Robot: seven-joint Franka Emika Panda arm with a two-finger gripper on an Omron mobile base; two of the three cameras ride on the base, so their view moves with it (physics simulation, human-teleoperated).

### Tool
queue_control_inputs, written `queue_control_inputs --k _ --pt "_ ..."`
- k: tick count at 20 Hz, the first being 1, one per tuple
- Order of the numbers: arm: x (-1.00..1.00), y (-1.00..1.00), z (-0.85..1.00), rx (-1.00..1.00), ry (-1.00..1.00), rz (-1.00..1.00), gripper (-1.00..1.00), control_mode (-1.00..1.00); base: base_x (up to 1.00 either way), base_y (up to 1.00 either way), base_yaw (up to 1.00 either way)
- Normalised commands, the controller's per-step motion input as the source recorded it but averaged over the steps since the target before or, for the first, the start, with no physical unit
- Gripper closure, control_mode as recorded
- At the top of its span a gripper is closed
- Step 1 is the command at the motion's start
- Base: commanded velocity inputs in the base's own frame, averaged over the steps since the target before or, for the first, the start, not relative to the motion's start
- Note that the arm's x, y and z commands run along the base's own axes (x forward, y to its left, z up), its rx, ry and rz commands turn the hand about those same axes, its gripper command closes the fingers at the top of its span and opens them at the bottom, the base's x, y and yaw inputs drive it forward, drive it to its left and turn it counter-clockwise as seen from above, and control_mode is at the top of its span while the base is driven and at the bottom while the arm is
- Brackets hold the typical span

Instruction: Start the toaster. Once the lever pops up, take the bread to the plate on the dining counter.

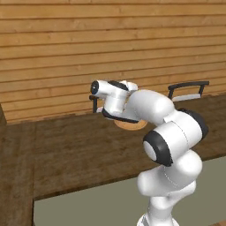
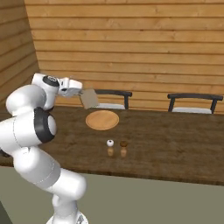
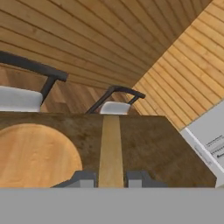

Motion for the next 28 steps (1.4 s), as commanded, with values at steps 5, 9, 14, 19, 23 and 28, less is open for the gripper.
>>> queue_control_inputs --k 5,9,14,19,23,28 --pt "0.19 -0.03 -0.48 0.01 0.00 0.00 1.00 -1.00 0.00 0.00 0.00" --pt "0.26 -0.13 -0.47 0.00 0.00 0.00 1.00 -1.00 0.00 0.00 0.00" --pt "0.22 -0.14 -0.43 0.00 0.00 0.00 1.00 -1.00 0.00 0.00 0.00" --pt "0.06 -0.08 -0.39 0.00 0.04 0.00 1.00 -1.00 0.00 0.00 0.00" --pt "0.00 -0.29 -0.26 0.00 0.08 0.00 1.00 -1.00 0.00 0.00 0.00" --pt "0.02 -0.36 -0.23 0.00 0.05 0.00 1.00 -1.00 0.00 0.00 0.00"
